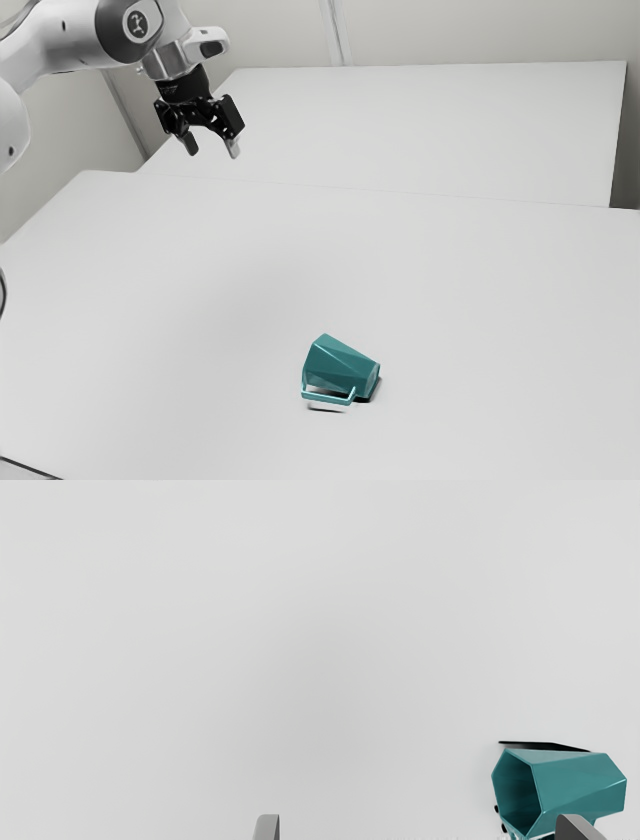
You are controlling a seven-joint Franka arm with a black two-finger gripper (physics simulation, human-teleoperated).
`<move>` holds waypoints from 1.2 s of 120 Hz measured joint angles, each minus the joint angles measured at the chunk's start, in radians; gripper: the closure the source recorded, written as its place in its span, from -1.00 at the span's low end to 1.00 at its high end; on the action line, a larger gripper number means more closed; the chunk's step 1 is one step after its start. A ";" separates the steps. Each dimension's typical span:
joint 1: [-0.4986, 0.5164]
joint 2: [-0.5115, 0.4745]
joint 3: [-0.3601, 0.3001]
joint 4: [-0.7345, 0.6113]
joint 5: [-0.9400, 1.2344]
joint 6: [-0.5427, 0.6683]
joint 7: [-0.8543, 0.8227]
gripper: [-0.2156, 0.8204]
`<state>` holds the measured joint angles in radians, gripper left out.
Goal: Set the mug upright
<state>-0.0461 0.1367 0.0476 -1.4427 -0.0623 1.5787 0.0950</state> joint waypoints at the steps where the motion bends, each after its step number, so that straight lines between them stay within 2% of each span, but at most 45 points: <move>1: 0.000 0.000 0.000 0.000 0.000 0.000 0.001 -0.58; 34: 0.000 -0.017 0.000 -0.026 -0.004 0.001 0.021 -0.58; 60: 0.003 -0.134 -0.001 -0.288 -0.146 0.076 0.033 -0.58; 71: 0.003 -0.191 -0.002 -0.435 -0.234 0.134 0.039 -0.58; 86: 0.000 -0.234 0.000 -0.571 -0.349 0.213 0.063 -0.58; 123: 0.001 -0.236 0.002 -0.842 -0.587 0.390 0.190 -0.58; 144: 0.000 -0.201 -0.003 -0.917 -0.660 0.490 0.248 -0.58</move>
<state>-0.0462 -0.0643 0.0445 -2.3597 -0.7224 2.0685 0.3425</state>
